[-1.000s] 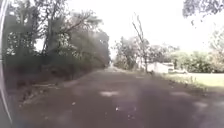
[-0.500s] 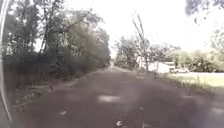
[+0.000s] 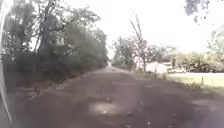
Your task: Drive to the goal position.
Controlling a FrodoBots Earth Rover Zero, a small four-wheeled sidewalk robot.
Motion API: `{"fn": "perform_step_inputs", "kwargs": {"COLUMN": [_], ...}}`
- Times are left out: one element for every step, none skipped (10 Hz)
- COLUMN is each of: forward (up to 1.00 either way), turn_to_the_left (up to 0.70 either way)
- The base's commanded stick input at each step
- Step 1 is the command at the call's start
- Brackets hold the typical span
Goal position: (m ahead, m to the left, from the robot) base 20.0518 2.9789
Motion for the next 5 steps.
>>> {"fn": "perform_step_inputs", "kwargs": {"forward": [0.7,0.7,0.7,0.7,0.7], "turn_to_the_left": [0.0,0.0,0.09,0.29,0.34]}}
